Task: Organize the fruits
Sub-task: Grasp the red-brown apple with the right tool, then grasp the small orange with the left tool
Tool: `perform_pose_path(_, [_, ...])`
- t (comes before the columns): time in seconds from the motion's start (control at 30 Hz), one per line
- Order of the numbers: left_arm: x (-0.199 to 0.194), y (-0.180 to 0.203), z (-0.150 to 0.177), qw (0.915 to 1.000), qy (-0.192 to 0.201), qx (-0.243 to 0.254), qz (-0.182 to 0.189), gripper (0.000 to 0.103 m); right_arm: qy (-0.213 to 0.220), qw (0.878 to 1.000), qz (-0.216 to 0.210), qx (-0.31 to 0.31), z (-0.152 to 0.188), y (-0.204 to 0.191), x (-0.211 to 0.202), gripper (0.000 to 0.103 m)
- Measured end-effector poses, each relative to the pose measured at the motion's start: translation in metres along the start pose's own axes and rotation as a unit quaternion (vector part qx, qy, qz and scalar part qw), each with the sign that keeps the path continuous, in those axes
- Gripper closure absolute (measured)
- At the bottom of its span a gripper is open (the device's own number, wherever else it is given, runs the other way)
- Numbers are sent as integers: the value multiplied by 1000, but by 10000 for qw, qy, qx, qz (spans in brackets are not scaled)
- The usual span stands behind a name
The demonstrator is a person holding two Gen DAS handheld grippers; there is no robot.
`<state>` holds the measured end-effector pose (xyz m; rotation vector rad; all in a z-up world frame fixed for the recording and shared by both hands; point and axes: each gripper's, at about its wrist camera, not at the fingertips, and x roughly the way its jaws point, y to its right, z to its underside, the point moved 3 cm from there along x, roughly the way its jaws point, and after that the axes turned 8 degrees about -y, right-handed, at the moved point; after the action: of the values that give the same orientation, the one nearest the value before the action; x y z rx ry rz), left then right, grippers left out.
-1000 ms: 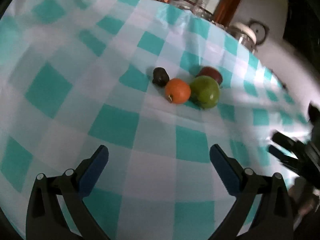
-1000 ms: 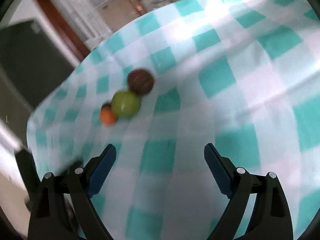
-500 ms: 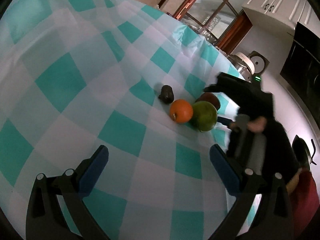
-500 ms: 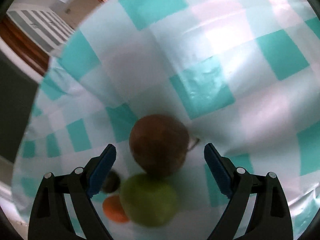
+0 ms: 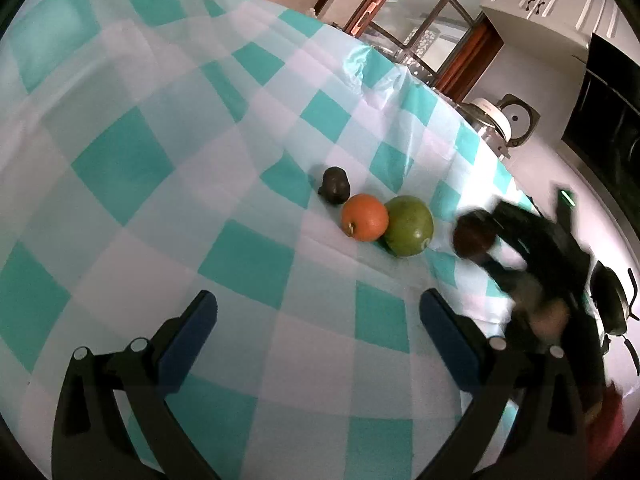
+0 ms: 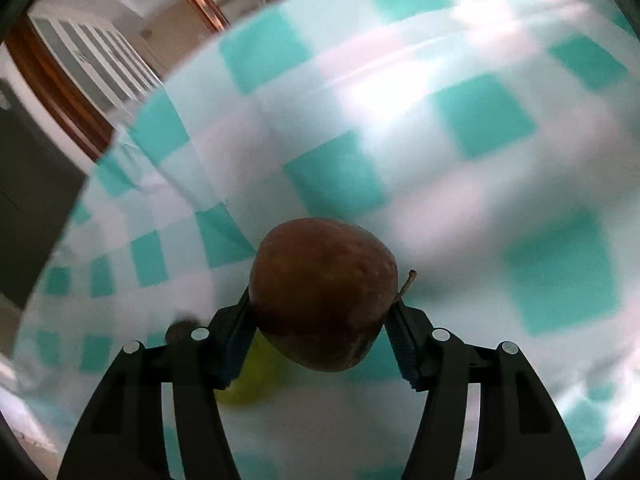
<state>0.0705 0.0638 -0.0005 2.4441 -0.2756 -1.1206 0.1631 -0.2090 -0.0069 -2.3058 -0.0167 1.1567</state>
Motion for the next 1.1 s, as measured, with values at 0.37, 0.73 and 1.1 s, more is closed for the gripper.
perform_pose_path(0.37, [9, 5, 2, 9994, -255, 106, -218, 2, 13, 9978, -663, -43, 61, 55, -35, 44])
perform_pose_path(0.73, [78, 47, -25, 9761, -1021, 1319, -1393, 6, 84, 9963, -739, -423, 71, 51, -43, 43])
perform_pose_path(1.1, [137, 77, -65, 9527, -1145, 2407, -1458, 58, 13, 9963, -790, -333, 70, 53, -39, 43])
